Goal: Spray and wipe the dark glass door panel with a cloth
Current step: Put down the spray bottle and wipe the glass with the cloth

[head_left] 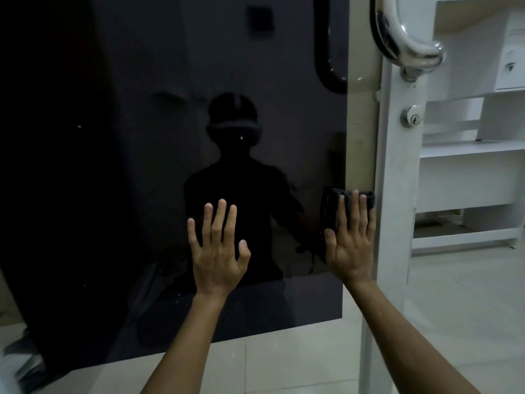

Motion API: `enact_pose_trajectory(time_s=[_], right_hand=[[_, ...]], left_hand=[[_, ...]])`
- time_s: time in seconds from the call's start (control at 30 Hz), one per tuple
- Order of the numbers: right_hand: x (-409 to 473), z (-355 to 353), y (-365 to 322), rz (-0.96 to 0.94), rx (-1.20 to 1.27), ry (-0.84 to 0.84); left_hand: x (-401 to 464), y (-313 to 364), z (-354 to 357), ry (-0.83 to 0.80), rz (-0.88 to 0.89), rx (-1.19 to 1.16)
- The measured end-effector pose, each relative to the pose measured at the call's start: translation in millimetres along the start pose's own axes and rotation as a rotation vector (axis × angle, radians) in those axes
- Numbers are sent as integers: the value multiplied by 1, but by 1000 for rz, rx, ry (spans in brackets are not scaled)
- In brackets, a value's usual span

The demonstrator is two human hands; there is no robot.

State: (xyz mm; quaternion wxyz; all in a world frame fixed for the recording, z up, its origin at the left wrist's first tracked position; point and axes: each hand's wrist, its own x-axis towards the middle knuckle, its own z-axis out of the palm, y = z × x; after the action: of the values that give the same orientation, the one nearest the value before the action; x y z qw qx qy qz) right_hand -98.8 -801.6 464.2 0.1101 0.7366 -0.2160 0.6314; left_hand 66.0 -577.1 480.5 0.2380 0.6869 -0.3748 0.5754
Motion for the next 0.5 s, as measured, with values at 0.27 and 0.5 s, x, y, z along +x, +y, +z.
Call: enact_pose_trajectory(time_s=[0.27,0.5], right_hand=[[-11,-2,8,18,36,2],[-42,4,13,24,28,-17]], left_hand=[[-1,0,2,19,-9,10],[-4,4,-1,-2,-34,-37]])
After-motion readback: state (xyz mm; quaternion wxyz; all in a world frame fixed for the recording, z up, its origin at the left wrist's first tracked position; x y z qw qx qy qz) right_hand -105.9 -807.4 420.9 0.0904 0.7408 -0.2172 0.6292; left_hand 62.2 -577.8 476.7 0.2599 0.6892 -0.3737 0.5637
